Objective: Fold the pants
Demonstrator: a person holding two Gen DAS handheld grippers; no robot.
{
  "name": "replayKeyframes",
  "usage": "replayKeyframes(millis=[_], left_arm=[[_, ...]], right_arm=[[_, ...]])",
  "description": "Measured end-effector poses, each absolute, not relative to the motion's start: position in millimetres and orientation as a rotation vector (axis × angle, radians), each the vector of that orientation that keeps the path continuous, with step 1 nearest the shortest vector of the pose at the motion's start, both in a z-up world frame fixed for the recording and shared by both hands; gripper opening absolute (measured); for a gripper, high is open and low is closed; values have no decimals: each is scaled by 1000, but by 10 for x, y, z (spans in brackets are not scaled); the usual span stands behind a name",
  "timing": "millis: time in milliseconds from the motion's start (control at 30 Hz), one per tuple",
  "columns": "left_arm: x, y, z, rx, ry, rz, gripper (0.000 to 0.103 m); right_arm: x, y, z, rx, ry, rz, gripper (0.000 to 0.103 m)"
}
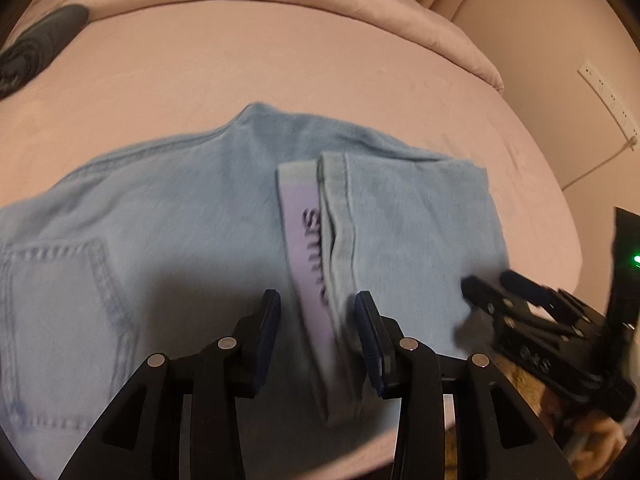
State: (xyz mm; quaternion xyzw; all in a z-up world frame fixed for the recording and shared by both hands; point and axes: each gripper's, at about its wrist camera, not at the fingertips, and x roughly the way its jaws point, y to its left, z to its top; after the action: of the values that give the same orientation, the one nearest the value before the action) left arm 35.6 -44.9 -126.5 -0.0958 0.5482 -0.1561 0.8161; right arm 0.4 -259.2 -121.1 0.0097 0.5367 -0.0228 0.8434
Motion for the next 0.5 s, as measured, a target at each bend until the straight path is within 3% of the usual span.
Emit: replayKeyframes(millis=[233,500], left_arm=[[101,220,-818,-296,1082,-201,42],[-106,1029,-525,-326,942,62,71]], right_arm=[[-81,-2480,-1059,108,1076,52,66],[-34,-1961,-937,6,1037,189,68]])
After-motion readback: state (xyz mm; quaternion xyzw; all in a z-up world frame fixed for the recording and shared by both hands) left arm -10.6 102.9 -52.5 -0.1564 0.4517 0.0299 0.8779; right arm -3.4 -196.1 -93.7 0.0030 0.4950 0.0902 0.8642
